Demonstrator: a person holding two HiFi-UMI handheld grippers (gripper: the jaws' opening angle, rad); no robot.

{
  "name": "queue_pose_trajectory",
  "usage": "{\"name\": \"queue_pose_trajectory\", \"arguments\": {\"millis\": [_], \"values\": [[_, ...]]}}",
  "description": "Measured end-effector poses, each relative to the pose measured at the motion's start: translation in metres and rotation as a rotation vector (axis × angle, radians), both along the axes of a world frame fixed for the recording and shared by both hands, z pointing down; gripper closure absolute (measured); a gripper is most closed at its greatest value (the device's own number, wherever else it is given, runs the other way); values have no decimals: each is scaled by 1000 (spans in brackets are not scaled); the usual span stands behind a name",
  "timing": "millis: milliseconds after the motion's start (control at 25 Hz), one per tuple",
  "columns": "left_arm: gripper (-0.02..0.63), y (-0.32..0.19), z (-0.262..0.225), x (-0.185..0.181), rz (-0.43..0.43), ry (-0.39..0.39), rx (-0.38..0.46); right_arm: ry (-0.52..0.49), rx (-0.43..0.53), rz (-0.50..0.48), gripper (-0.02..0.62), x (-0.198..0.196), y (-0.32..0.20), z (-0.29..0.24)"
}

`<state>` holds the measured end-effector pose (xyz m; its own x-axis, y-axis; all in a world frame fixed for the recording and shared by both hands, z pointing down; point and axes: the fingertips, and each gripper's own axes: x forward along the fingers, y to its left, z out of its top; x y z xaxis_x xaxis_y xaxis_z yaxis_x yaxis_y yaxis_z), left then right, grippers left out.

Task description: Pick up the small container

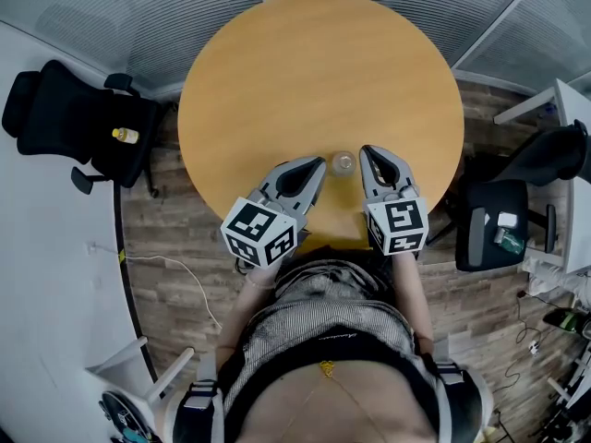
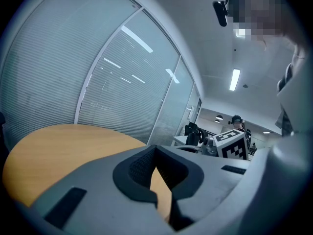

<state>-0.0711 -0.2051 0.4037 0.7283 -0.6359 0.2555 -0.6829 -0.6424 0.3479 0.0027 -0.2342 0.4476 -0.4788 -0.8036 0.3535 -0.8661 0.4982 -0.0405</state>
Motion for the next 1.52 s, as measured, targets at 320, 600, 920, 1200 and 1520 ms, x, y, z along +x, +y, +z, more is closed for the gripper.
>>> {"name": "queue_pose_trajectory", "arguments": {"millis": [320,600,920,1200,1520], "values": [[601,4,5,1,9,0,-19,-21,-92,-8,574,2,2,49],[601,8,10,-2,11,2,-36,21,-184,-27,574,1,9,97],[601,9,15,-10,6,0,-53,65,-270,-29,574,0,19,137],[601,10,24,-11,22,-6,-77,86,-317,-23,574,-1,22,161],[601,12,32,-9,41,-13,-100,96,-367,-32,574,-2,30,180]]}}
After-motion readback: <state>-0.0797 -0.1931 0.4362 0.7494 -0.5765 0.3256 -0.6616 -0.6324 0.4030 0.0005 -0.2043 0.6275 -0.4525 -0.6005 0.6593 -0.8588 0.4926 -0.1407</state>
